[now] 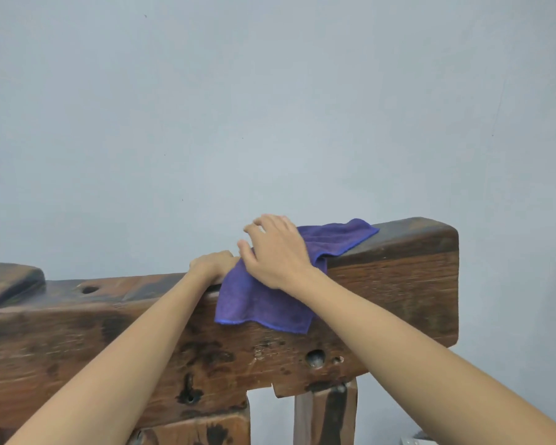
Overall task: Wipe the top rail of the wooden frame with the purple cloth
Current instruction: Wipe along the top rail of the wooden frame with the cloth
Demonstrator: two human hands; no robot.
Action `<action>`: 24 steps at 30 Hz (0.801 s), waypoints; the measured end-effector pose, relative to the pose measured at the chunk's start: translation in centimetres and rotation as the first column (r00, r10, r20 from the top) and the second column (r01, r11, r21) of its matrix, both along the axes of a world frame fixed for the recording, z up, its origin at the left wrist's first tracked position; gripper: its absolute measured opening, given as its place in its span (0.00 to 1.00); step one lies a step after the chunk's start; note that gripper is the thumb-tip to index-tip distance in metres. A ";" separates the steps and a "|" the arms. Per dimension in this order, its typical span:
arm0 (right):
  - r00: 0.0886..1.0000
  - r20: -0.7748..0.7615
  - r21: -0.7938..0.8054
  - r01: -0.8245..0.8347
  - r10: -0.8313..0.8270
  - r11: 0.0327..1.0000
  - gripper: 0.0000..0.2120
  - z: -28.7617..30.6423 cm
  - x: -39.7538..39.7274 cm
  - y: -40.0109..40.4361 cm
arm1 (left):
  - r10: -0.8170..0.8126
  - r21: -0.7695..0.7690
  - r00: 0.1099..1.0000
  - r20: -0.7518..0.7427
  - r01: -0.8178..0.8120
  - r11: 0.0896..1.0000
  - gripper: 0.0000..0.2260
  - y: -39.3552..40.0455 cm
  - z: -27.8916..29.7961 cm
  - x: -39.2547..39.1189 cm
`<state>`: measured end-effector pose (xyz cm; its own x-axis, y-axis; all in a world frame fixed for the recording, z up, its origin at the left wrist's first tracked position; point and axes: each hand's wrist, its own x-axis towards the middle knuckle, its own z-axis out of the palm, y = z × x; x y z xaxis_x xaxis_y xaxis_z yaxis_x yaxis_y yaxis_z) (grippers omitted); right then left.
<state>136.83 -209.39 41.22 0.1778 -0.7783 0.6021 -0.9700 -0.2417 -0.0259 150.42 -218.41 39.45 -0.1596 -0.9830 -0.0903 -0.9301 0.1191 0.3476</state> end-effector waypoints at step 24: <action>0.777 0.058 0.569 0.490 -0.627 0.660 0.31 7.5 -26.8 0.3 | -0.040 -0.158 0.998 0.048 0.047 0.986 0.22 -1.9 -1.4 -0.1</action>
<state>110.08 -209.11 48.68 -0.4812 -0.8744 0.0618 -0.8620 0.4592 -0.2149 150.37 -220.27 38.07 -0.2020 -0.9776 0.0586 -0.9369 0.2103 0.2793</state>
